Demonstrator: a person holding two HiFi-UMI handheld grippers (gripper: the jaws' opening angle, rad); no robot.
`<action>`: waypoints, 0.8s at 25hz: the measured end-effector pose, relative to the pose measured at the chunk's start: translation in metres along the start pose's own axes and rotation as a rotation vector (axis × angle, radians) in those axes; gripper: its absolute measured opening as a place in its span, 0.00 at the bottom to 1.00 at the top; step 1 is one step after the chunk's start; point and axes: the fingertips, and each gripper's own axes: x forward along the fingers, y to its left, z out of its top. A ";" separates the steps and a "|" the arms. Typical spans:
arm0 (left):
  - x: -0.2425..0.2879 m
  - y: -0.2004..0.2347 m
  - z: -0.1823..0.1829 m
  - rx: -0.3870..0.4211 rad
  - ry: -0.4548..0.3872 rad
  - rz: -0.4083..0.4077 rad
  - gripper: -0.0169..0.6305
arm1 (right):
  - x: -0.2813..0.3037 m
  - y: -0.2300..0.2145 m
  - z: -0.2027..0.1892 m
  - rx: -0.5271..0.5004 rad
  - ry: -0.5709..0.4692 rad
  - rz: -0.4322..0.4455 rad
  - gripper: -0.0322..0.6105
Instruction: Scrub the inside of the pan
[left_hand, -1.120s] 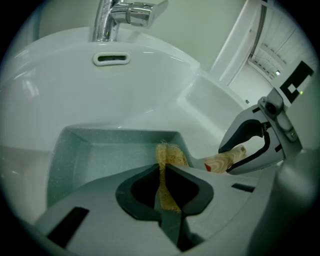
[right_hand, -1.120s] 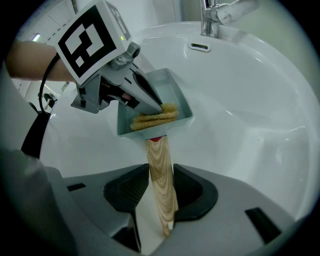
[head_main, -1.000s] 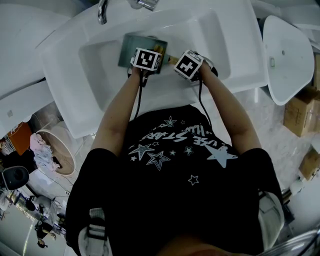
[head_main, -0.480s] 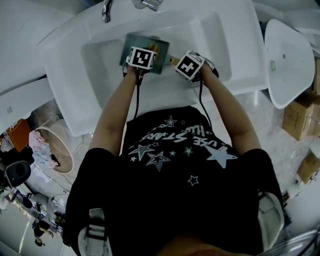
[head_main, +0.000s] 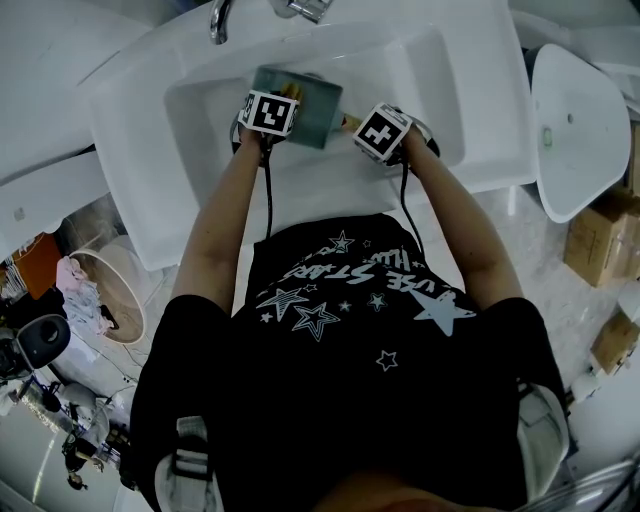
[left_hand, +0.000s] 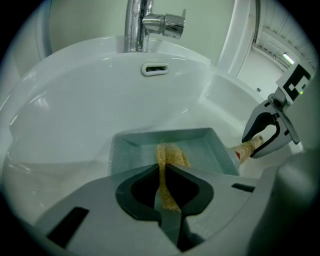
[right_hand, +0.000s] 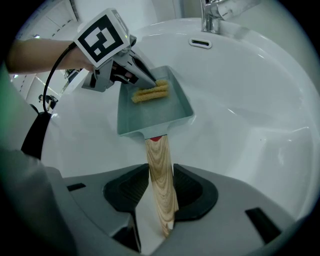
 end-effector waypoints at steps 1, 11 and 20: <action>-0.002 0.002 0.000 0.015 0.009 0.014 0.09 | 0.000 0.000 0.000 0.001 0.002 0.001 0.28; -0.003 0.025 -0.003 0.191 0.061 0.136 0.09 | 0.000 -0.001 -0.006 0.014 0.026 -0.001 0.28; -0.004 0.029 -0.002 0.207 0.070 0.176 0.09 | 0.000 -0.002 0.000 0.006 -0.002 -0.001 0.28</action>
